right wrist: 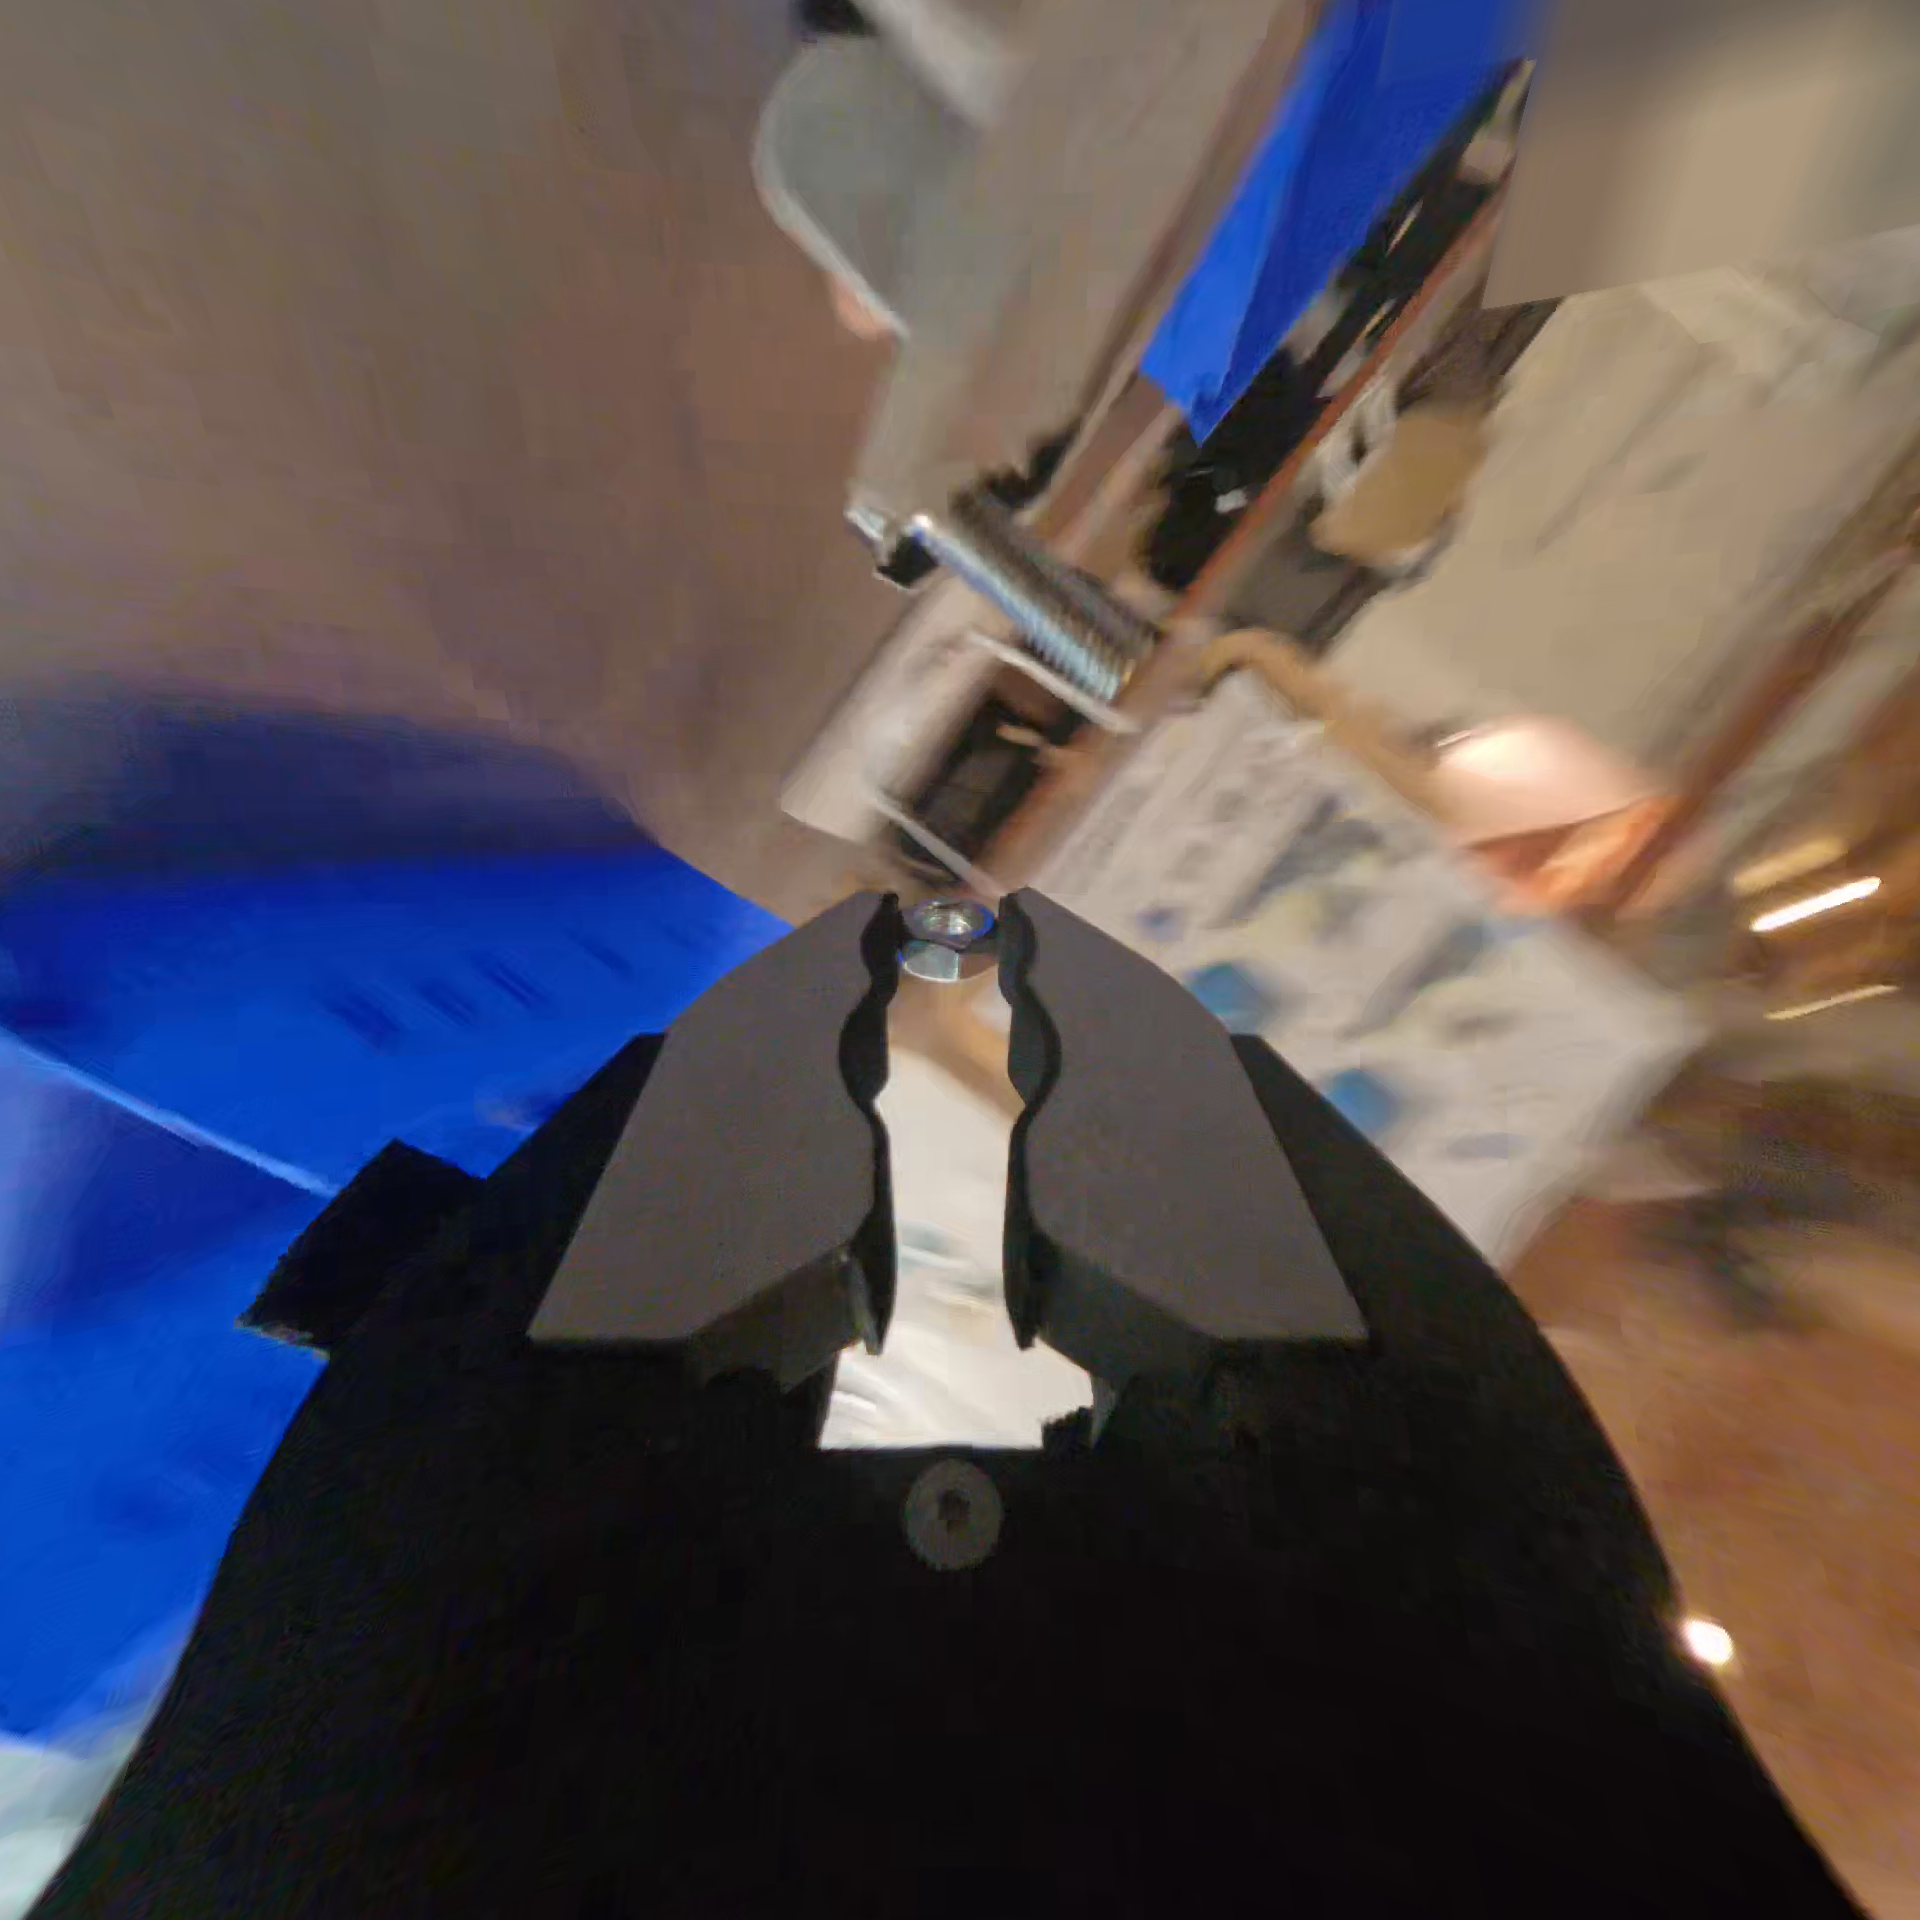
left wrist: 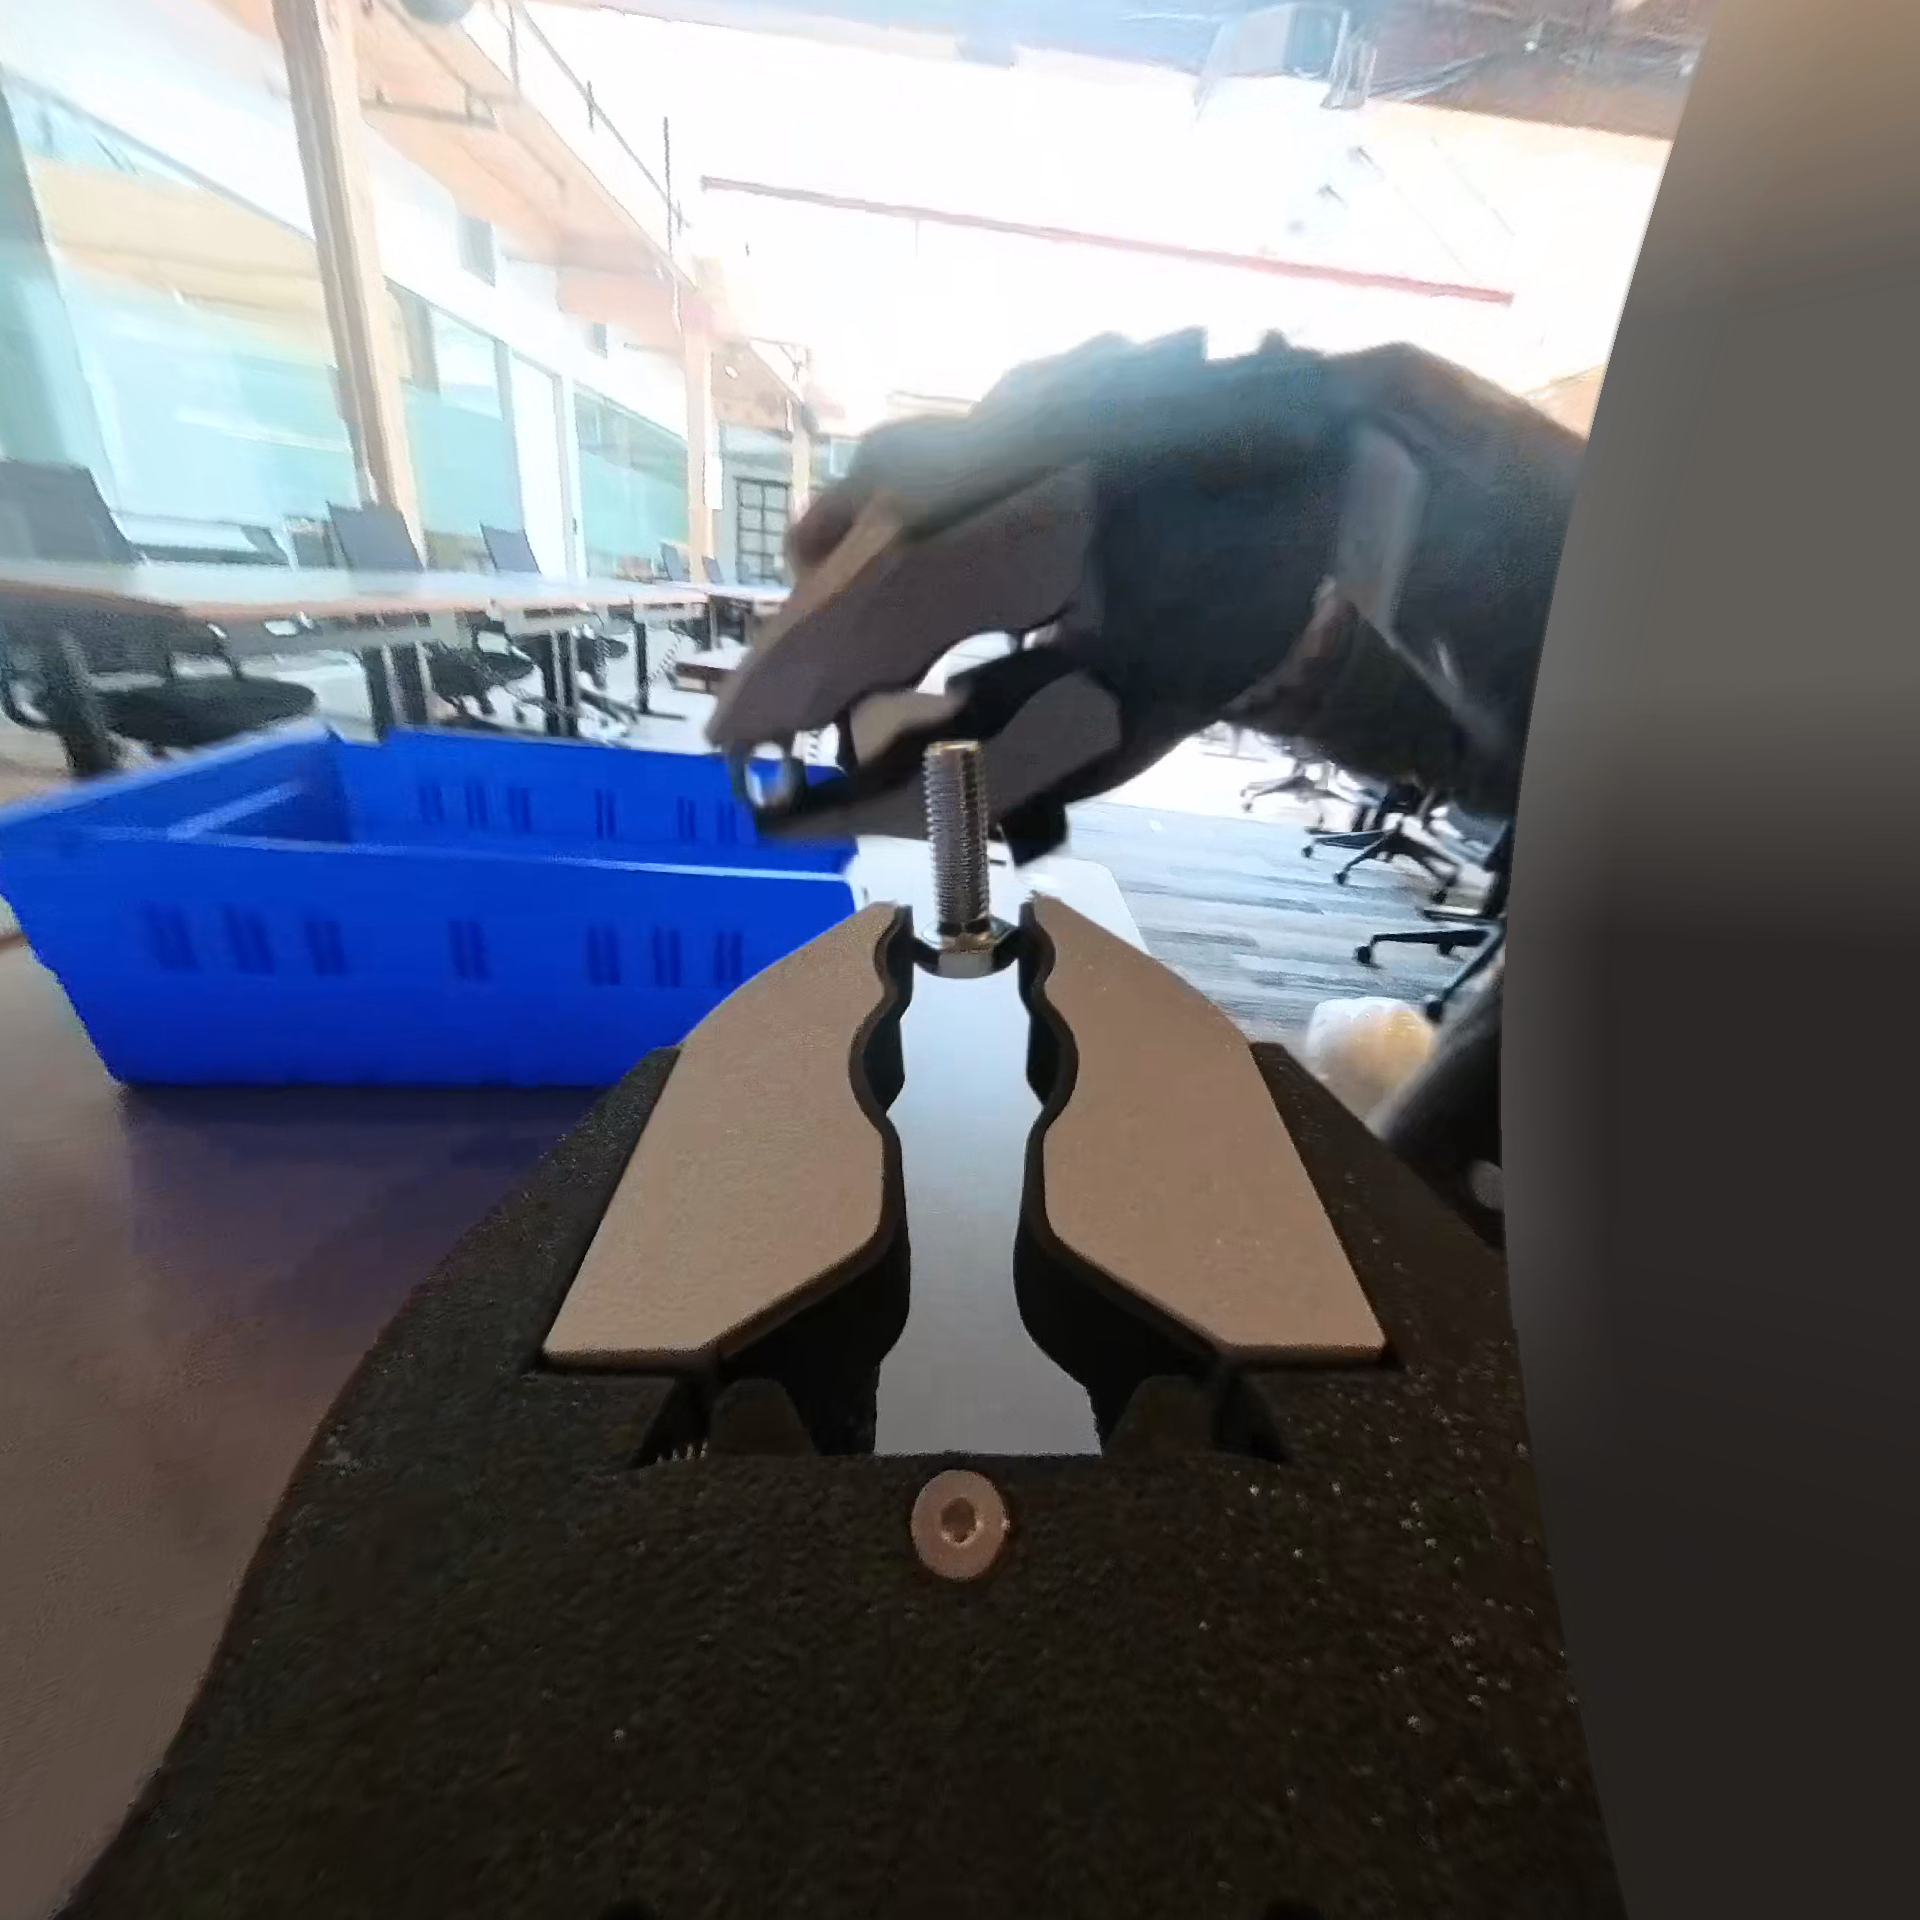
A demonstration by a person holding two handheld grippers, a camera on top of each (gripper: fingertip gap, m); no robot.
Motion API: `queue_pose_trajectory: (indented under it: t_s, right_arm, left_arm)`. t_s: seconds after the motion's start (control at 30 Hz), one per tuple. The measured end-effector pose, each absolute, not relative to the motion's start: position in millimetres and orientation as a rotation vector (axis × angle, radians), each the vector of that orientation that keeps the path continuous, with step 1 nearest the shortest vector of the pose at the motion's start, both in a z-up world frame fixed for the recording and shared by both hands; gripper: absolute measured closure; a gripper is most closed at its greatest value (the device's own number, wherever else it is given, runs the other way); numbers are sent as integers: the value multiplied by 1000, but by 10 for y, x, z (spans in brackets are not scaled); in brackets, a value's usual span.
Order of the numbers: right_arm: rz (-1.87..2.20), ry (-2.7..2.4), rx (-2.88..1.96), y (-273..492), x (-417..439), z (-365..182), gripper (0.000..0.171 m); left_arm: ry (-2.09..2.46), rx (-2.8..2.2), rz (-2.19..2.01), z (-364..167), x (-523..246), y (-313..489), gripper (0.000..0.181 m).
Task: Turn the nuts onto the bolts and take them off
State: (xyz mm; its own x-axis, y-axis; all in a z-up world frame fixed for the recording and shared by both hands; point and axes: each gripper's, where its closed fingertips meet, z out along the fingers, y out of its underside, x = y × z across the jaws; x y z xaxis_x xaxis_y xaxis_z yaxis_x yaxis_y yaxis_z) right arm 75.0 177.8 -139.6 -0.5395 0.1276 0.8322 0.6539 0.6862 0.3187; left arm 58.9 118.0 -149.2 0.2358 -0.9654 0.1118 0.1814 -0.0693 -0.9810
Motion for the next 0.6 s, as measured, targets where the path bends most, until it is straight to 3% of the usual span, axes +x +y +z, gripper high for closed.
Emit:
queue_pose_trajectory:
  t_s: [0.1, 0.3, 0.47, 0.6]
  right_arm:
    - [-15, -1861, -1115, 1683, 663, -1646, 154]
    - [929, -1531, -1314, 1282, 106, -1548, 154]
    - [1130, -1688, -1316, 1135, -806, -1428, 153]
    - [1158, -1950, -1463, 1061, -1549, -1642, 153]
  left_arm:
    - [848, -1171, -1100, -1251, 471, 1066, 163]
    - [741, -1082, -1091, -834, 114, 549, 163]
    - [540, -1248, -842, -916, -723, 262, 163]
    - [363, -1419, -653, -1180, -1464, 55, 163]
